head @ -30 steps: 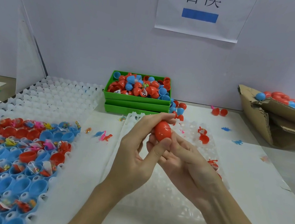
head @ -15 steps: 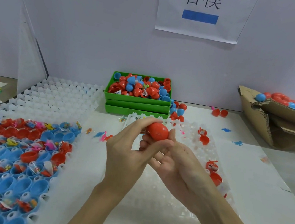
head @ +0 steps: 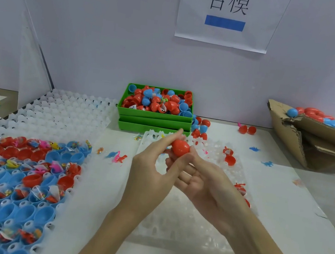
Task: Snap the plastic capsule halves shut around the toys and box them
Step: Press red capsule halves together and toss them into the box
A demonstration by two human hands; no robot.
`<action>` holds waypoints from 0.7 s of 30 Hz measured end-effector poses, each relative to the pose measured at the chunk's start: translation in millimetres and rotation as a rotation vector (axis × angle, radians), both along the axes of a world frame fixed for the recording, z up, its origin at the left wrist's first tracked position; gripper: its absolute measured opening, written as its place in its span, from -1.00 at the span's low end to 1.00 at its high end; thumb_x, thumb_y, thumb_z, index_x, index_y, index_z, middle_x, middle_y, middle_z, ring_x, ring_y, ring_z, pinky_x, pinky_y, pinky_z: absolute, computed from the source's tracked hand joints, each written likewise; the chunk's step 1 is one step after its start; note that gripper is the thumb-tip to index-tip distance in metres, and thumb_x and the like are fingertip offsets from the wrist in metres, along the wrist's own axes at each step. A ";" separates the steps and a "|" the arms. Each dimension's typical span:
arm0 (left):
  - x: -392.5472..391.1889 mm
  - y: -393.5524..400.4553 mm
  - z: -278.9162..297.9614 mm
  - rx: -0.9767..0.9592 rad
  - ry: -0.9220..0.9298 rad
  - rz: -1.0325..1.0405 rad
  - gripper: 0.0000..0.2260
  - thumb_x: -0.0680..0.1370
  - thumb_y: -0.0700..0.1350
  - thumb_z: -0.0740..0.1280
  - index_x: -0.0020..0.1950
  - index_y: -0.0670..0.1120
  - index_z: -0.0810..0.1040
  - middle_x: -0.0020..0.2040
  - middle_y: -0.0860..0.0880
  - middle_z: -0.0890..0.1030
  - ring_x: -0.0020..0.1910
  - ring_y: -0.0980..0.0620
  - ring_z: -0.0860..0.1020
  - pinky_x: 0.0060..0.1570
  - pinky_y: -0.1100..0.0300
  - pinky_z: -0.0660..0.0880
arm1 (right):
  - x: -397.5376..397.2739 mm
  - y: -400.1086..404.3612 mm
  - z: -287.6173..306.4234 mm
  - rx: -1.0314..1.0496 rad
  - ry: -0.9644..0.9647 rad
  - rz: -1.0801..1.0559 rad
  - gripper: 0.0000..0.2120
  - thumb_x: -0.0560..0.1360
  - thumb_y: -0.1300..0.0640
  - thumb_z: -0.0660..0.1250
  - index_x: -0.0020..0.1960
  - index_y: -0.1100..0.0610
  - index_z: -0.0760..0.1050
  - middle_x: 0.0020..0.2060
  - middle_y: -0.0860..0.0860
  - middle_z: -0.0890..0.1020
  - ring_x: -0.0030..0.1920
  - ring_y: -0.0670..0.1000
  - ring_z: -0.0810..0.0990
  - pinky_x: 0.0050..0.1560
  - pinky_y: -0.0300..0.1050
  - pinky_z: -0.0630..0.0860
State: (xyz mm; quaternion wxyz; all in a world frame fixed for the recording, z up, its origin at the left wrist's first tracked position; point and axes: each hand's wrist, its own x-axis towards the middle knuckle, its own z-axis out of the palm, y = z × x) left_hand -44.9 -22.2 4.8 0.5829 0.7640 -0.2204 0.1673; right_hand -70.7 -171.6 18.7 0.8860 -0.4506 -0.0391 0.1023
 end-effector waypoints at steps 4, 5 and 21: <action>6.3 0.7 -3.3 -0.025 0.160 0.078 -0.36 0.56 0.39 0.18 0.62 0.22 0.25 0.52 0.23 0.42 0.44 0.21 0.44 0.41 0.14 0.46 | 28.5 -8.9 20.7 -0.082 0.042 -0.166 -0.67 0.49 0.03 0.55 0.12 0.26 0.72 0.10 0.19 0.73 0.12 0.11 0.74 0.03 -0.15 0.66; 7.7 0.9 -4.4 -0.059 0.168 0.123 -0.42 0.60 0.38 0.15 0.57 0.18 0.34 0.48 0.21 0.46 0.42 0.20 0.46 0.40 0.10 0.49 | 41.7 -11.1 28.7 -0.106 0.065 -0.208 -0.67 0.48 0.05 0.55 0.10 0.29 0.72 0.04 0.19 0.75 0.06 0.10 0.75 -0.02 -0.17 0.66; 11.9 1.1 -12.7 0.191 0.038 0.227 -0.83 0.68 -0.06 0.30 0.03 -0.07 0.66 -0.02 0.10 0.61 0.11 0.10 0.51 0.10 0.31 0.44 | 107.8 -86.2 61.7 -1.149 -0.091 -0.423 -0.76 0.71 0.23 0.22 0.22 0.25 0.63 -0.03 0.11 0.74 -0.11 -0.01 0.76 -0.12 -0.28 0.66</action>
